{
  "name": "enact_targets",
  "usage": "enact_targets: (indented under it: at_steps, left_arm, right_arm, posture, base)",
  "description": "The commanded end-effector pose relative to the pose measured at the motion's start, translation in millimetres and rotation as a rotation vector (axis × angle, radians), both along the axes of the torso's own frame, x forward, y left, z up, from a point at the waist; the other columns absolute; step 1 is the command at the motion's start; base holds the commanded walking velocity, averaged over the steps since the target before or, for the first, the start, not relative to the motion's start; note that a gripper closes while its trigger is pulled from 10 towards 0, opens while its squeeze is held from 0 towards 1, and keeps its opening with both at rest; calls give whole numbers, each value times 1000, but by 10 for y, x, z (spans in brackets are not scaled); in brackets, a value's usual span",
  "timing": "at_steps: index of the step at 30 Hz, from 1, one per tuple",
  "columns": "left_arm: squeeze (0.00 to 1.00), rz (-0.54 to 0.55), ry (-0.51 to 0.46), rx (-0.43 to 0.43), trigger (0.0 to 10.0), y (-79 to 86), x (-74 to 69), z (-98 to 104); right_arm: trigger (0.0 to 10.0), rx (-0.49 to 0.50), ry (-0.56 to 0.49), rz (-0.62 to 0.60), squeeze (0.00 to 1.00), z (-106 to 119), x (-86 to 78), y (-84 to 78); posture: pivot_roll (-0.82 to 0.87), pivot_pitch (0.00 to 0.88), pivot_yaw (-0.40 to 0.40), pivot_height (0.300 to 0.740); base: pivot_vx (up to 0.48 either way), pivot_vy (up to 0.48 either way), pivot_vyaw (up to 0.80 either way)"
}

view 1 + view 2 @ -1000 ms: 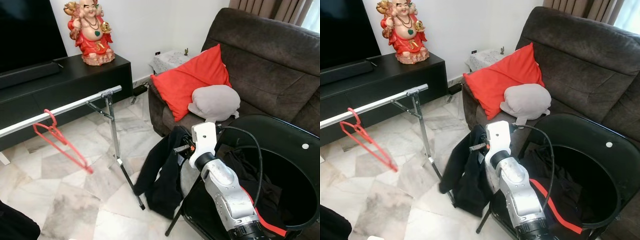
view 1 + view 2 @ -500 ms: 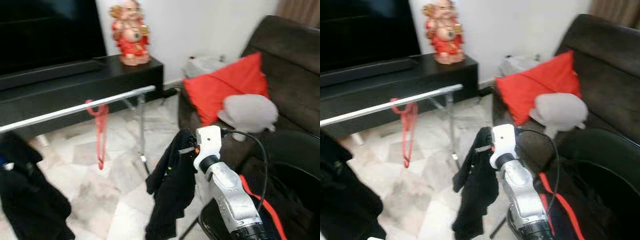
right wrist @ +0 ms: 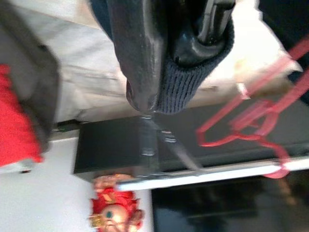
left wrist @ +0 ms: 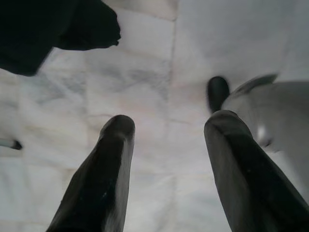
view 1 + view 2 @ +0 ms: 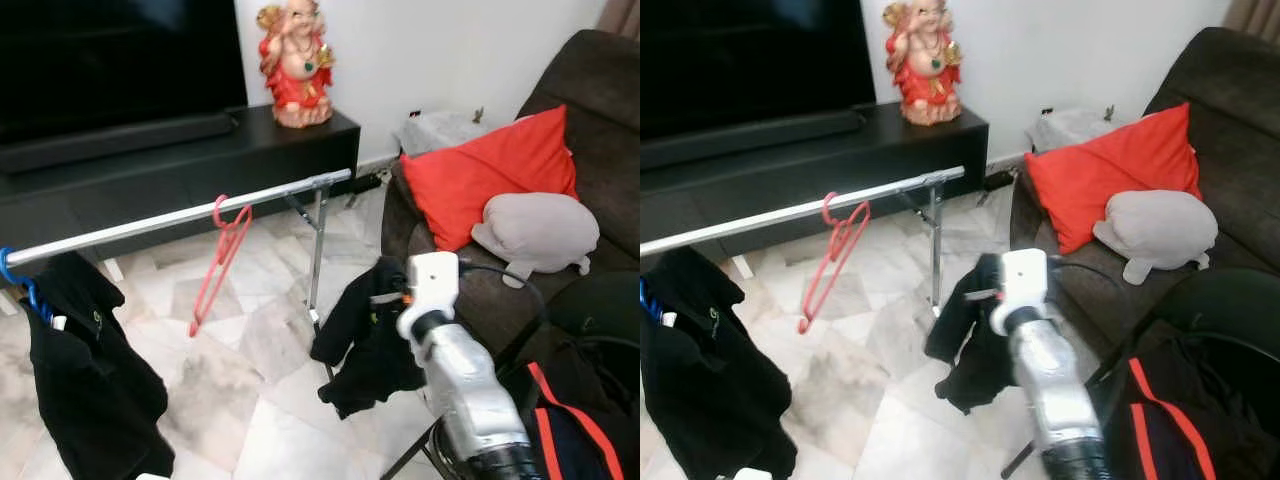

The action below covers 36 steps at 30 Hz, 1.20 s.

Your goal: Hang hanger

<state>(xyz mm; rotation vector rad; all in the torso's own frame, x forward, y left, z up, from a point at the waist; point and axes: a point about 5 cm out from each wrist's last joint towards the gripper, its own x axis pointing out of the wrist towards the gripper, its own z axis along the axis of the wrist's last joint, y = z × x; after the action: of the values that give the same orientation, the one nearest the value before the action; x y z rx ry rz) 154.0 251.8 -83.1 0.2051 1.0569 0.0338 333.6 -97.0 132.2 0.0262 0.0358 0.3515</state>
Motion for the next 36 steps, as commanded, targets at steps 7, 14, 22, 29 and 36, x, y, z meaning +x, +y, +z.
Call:
enact_targets:
  at_steps: [7,14,22,29,36]
  left_arm:
    - [0,7,12,-5,10000,-10,-17,-12]
    - [0,6,11,-5,10000,-12,-12,-11]
    - [0,-7,16,3,10000,-7,-7,-7]
    - [0,-7,16,3,10000,-1,-12,-7]
    - [0,5,-1,-9,10000,-7,-8,-5]
  right_arm:
    - [10000,-28,-64,-6,0,112,37,-55]
    - [10000,-31,-62,-7,0,102,37,-49]
    - [10000,-38,-49,-19,0,66,38,-71]
    - [10000,-40,16,-76,0,-68,32,-136]
    - [10000,-65,201,-200,0,-466,-28,-303]
  posture:
    - [3,31,15,740]
    - [6,34,14,740]
    - [6,39,16,740]
    - [7,43,19,740]
    - [9,48,19,740]
  base:
    - [0,326,525]
    - [0,315,800]
    - [0,0,800]
    - [0,0,770]
    - [0,0,145]
